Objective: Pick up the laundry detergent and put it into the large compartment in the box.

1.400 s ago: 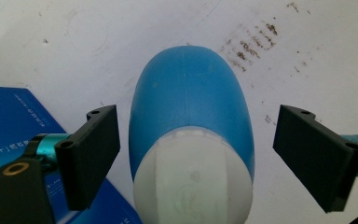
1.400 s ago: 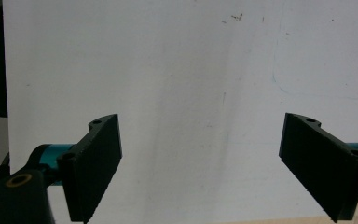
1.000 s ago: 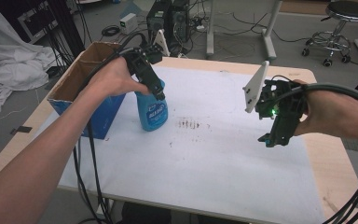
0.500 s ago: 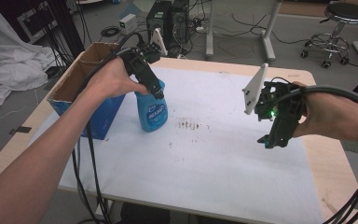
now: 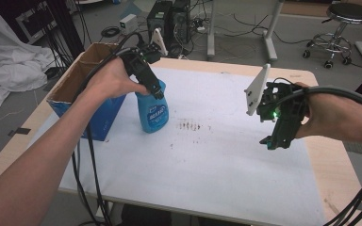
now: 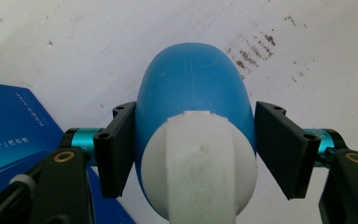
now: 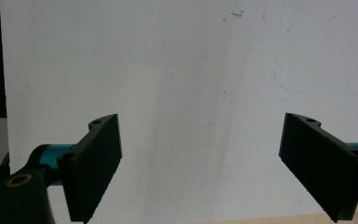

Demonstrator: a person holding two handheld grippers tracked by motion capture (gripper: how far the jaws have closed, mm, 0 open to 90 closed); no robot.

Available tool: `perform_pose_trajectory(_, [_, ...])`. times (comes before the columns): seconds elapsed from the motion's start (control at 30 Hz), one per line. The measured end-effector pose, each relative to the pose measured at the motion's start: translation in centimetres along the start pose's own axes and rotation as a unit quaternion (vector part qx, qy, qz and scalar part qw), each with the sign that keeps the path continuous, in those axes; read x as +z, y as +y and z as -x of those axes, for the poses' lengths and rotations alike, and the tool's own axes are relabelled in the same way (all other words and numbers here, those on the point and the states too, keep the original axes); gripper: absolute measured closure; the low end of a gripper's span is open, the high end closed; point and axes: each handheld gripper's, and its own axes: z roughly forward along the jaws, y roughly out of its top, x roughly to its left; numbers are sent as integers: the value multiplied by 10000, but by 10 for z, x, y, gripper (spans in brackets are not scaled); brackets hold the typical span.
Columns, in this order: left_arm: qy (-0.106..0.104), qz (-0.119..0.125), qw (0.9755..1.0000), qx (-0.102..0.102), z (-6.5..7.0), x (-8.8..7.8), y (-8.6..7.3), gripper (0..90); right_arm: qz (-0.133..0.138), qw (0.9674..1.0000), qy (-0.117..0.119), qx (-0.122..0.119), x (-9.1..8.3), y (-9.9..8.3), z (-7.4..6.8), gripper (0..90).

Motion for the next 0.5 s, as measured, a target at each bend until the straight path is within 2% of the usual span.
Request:
perform_pose_trajectory(0.23, [67, -20, 10000, -1, 0, 2, 0, 360, 4, 10000, -5, 55, 0, -1, -1, 122])
perform_pose_trajectory(0.27, [95, -68, 9999, 56, 0, 1, 0, 367, -3, 10000, -9, 12, -1, -1, -1, 122])
perform_pose_trajectory(0.5, [87, -67, 9999, 50, 0, 1, 0, 378, 13, 10000, -16, 29, -1, -3, -1, 122])
